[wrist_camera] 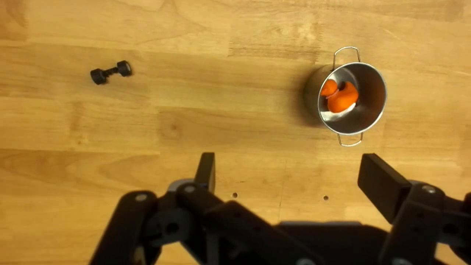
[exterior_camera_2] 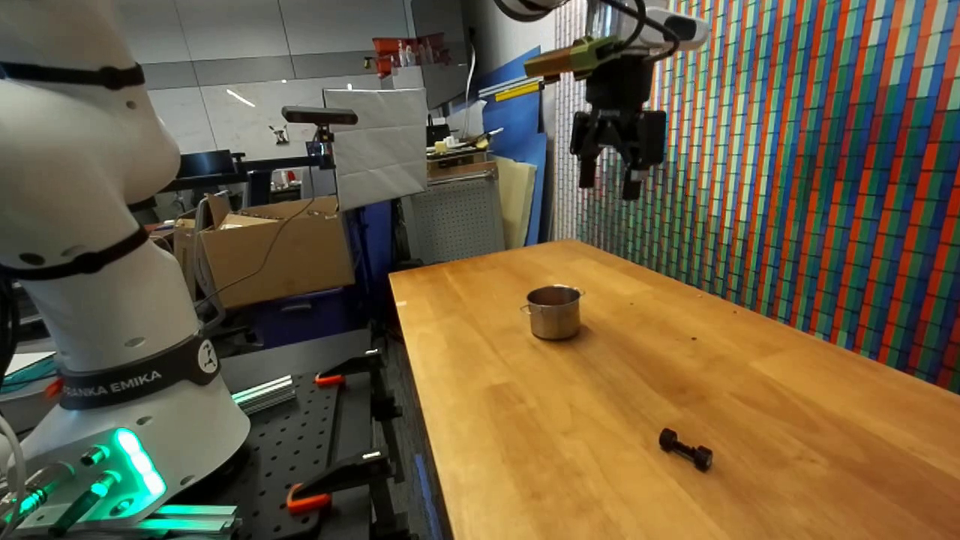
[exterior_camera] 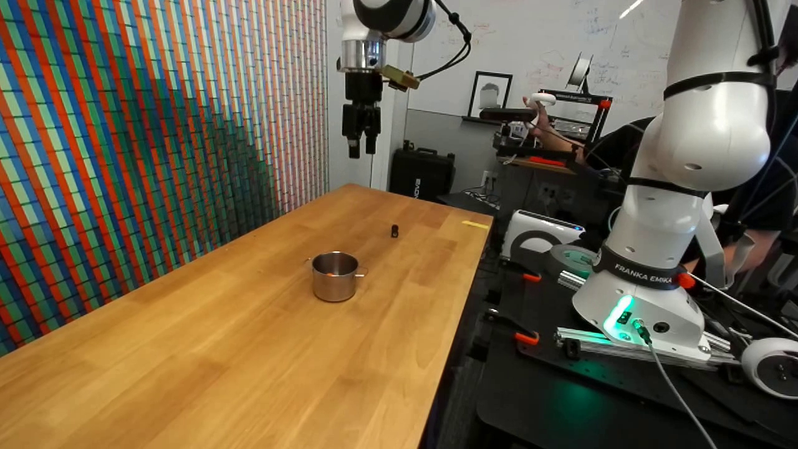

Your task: Put the duck in the pot

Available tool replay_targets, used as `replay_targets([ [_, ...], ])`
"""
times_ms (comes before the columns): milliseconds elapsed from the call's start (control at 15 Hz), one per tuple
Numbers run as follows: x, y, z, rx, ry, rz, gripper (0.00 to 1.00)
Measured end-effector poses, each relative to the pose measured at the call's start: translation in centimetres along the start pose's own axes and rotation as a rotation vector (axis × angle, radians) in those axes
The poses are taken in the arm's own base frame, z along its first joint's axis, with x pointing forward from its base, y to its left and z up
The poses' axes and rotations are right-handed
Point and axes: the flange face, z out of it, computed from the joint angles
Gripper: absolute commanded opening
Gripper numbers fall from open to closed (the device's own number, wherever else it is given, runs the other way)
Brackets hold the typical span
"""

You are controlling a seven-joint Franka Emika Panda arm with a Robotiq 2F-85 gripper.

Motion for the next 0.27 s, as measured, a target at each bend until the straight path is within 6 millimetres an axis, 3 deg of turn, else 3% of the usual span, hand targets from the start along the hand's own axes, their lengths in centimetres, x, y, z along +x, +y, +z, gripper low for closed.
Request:
replay_targets([
  [267,-1.3,0.0,-3.3,-0.004,0.019,0.003,1.0],
])
